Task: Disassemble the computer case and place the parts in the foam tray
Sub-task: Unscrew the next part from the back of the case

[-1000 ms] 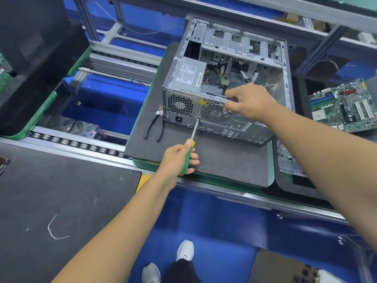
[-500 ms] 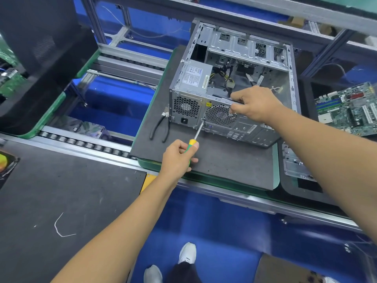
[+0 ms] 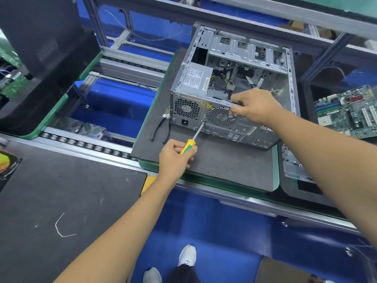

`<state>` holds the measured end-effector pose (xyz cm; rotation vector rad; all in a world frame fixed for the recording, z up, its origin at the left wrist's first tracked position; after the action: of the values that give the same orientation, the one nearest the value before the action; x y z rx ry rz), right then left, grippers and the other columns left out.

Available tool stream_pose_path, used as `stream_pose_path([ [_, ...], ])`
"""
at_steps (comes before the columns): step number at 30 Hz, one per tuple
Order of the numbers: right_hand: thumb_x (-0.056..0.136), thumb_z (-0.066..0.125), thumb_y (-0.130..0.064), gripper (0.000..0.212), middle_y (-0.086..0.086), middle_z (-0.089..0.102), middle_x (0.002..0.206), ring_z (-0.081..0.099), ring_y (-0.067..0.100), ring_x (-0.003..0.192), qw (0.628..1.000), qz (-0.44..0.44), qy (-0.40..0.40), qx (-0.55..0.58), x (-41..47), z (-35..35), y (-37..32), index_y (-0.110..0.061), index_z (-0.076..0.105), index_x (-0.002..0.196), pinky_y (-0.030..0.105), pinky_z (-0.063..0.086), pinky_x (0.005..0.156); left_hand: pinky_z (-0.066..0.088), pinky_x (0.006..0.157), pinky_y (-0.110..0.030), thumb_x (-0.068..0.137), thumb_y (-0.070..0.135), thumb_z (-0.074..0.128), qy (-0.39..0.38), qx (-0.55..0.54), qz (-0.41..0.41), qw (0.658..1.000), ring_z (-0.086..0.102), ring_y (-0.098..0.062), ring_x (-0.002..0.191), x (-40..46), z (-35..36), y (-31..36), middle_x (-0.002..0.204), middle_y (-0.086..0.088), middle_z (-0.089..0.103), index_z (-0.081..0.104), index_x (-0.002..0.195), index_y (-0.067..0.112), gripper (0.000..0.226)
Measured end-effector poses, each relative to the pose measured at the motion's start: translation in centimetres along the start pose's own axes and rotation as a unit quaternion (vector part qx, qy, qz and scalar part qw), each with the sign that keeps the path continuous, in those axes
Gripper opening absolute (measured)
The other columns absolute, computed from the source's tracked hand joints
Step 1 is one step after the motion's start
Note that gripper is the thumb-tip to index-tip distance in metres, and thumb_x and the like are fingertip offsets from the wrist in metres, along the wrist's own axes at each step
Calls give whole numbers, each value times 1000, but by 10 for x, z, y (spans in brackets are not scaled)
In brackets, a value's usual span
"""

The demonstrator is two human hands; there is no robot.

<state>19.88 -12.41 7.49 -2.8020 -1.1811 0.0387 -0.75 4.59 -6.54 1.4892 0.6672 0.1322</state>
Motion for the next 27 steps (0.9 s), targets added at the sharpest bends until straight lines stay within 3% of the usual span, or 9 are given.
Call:
stream_pose_path([
  [3, 78, 42, -55, 40, 2, 41, 51, 39, 16, 52, 1000, 0, 2, 0, 0, 0, 1, -18, 35, 65, 34, 31, 53, 59, 55, -28, 89, 36, 79, -19, 16, -1, 1000, 77, -13, 73, 0, 2, -1, 87, -3, 74, 64, 97, 12, 29],
  [5, 78, 43, -56, 41, 2, 44, 52, 42, 16, 52, 1000, 5, 0, 0, 1, 0, 2, -17, 37, 65, 34, 31, 54, 57, 54, -28, 96, 46, 68, -52, -9, -62, 997, 77, -12, 75, -1, 10, -11, 90, -1, 73, 66, 100, 12, 34],
  [9, 78, 43, -55, 41, 2, 45, 52, 42, 15, 52, 1000, 4, 0, 1, 1, 1, 2, -16, 39, 66, 33, 30, 53, 42, 43, -24, 105, 47, 48, -55, -71, -154, 984, 59, -9, 55, -2, 19, -25, 88, -1, 72, 70, 102, 17, 37],
  [12, 78, 43, -56, 42, 1, 43, 51, 40, 15, 51, 1000, 2, 1, -1, 1, 1, 2, -17, 37, 65, 32, 28, 52, 46, 48, -25, 88, 58, 69, -44, -47, -92, 994, 59, -6, 61, -2, 18, -22, 96, -1, 64, 60, 107, 22, 42],
  [15, 79, 46, -56, 43, 3, 42, 53, 40, 19, 53, 1000, 3, -6, -6, 1, 2, 2, -17, 35, 65, 34, 29, 54, 52, 61, -34, 79, 40, 86, -7, 12, -13, 1000, 64, -13, 72, -1, 9, -18, 94, -2, 61, 55, 103, 21, 44],
  [18, 79, 47, -56, 43, 2, 40, 52, 38, 19, 52, 1000, 2, -8, -8, 1, 2, 1, -17, 33, 65, 35, 29, 54, 53, 54, -34, 88, 37, 78, -1, 20, 15, 1000, 74, -13, 69, -2, 8, -15, 91, -5, 67, 57, 94, 17, 30],
  [23, 81, 49, -53, 42, 3, 43, 53, 39, 19, 53, 1000, 6, -9, -10, 0, 0, 1, -15, 36, 66, 36, 33, 55, 47, 49, -28, 104, 49, 50, -79, 20, -34, 996, 69, -12, 62, -10, 29, -19, 83, 4, 72, 58, 98, 14, 37],
  [25, 79, 47, -54, 43, 3, 43, 54, 38, 18, 53, 1000, 8, -11, -9, -1, -1, 0, -15, 36, 66, 36, 33, 55, 45, 49, -25, 103, 53, 51, -81, 14, -40, 996, 61, -8, 58, -10, 31, -16, 91, 6, 71, 58, 106, 18, 36],
  [27, 78, 46, -55, 43, 4, 45, 54, 39, 18, 53, 1000, 9, -14, -9, -1, -1, -1, -15, 37, 66, 36, 33, 55, 50, 56, -25, 94, 55, 65, -52, 32, -13, 998, 63, -8, 67, -9, 26, -11, 100, 3, 64, 52, 110, 26, 36],
])
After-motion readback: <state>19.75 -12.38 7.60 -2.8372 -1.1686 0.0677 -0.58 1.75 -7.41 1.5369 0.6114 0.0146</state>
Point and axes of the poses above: each hand's wrist, its own x-axis towards the middle knuckle, its own z-axis out of the palm, y = z × x, the point moved 8 cm from there along x, towards the middle knuckle
